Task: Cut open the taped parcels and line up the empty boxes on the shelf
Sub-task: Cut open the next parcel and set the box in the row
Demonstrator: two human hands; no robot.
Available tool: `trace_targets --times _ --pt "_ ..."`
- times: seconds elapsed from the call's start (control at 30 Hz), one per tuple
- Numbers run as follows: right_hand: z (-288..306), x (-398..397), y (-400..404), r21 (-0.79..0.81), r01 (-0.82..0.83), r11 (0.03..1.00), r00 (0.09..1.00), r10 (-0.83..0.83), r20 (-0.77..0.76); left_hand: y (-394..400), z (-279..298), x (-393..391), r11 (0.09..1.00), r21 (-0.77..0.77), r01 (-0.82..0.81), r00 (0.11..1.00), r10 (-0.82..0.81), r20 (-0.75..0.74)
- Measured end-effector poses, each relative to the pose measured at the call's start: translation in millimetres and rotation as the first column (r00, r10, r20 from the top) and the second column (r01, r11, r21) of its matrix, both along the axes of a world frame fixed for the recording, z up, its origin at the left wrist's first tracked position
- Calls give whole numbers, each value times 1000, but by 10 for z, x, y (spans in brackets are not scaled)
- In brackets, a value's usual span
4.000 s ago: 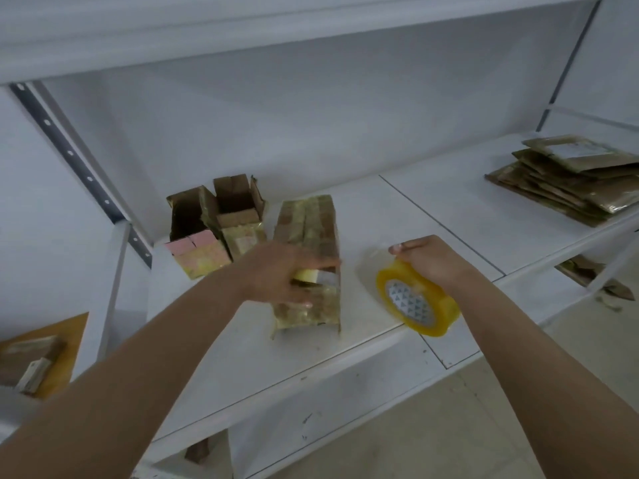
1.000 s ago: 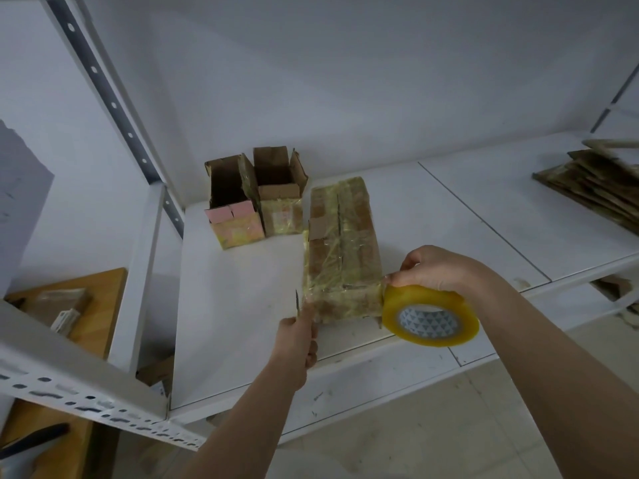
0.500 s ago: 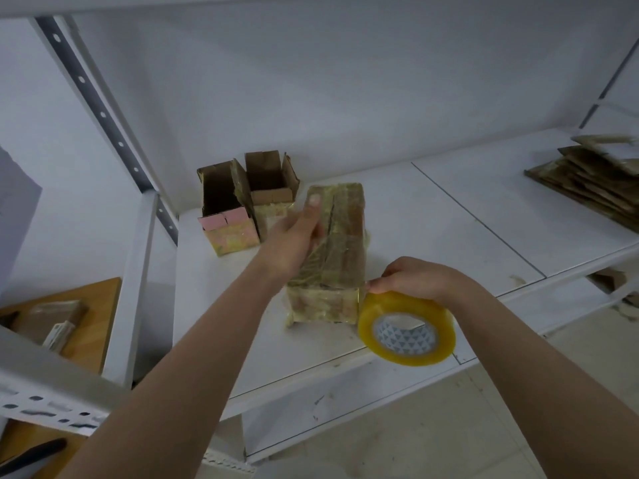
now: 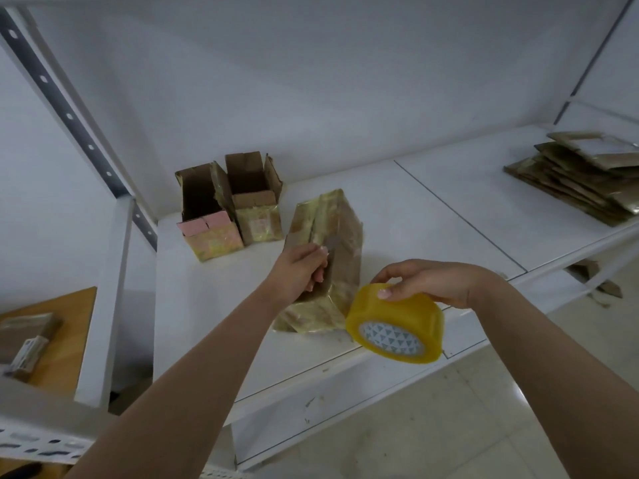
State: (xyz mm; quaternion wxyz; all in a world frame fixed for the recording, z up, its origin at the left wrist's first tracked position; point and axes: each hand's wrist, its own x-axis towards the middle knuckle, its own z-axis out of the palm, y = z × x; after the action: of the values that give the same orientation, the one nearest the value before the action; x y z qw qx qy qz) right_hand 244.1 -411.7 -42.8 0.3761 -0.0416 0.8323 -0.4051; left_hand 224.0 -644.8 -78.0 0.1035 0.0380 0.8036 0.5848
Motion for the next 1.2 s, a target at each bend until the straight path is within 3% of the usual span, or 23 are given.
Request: trace_targets --times 0.17,0.37,0.47,0.57,0.67,0.83,0.9,0.97,1.07,1.2 --pt "-72 -2 59 -31 -6 1000 998 8 59 54 -38 -35 1000 -9 3 1000 -3 7" --pt "-64 55 221 42 106 994 993 -103 -57 226 -84 -13 998 -42 37 999 -37 5" --pt "-83 96 437 146 140 979 986 -124 -112 467 -129 60 961 -238 145 987 -158 -38" --pt "-217 209 676 230 175 957 982 -153 -111 631 -152 85 844 -516 146 962 -244 -126" --pt "-517 337 755 341 119 933 991 -89 -101 629 -125 73 870 -462 170 966 -240 -97" --pt "-667 453 777 208 142 968 985 -118 -126 554 -70 132 876 -291 384 917 -398 14" --pt "-614 468 823 177 115 978 991 -99 -93 545 -10 149 818 -328 472 875 -480 60" --pt "-559 475 861 126 109 986 993 -103 -53 584 59 151 715 -486 503 842 -532 88" --pt "-511 474 910 98 114 989 993 -110 -44 725 153 154 505 -725 469 808 -577 121" --pt "-463 498 925 94 111 989 992 -104 -74 968 252 211 278 -874 400 795 -579 180"
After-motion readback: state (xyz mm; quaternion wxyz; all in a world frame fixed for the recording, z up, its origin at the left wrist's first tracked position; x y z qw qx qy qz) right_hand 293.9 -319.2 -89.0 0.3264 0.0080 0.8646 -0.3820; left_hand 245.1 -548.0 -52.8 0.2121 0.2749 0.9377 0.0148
